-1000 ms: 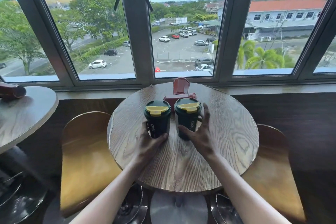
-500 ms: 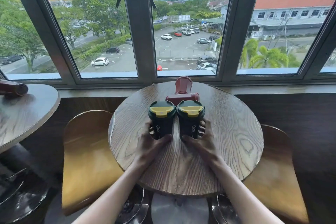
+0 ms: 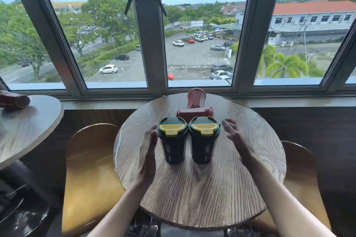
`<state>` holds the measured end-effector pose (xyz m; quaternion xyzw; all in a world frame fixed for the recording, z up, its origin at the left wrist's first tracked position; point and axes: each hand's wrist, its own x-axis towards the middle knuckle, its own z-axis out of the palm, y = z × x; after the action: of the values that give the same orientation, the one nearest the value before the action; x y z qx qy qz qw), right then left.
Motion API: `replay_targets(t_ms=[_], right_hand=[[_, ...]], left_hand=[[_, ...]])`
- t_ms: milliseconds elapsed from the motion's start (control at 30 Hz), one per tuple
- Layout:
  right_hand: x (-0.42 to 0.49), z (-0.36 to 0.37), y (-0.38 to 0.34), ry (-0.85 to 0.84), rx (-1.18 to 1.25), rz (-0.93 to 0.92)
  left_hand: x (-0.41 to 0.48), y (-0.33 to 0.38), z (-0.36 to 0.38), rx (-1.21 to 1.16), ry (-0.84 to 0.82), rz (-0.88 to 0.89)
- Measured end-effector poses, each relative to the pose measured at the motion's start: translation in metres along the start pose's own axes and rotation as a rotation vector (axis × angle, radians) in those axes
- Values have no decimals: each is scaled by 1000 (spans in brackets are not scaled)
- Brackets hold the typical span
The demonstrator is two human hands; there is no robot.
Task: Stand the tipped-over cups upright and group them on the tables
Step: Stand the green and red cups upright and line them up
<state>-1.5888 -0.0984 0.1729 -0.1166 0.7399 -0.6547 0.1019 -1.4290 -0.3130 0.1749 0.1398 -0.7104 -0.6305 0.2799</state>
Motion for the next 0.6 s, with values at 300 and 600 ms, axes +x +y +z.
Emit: replay_targets(t_ms=[300, 600], right_hand=[[91, 9, -18, -342, -218, 157], [87, 15, -55, -368, -306, -118]], left_hand=[[21, 8, 9, -97, 57, -62], [21, 7, 10, -81, 64, -62]])
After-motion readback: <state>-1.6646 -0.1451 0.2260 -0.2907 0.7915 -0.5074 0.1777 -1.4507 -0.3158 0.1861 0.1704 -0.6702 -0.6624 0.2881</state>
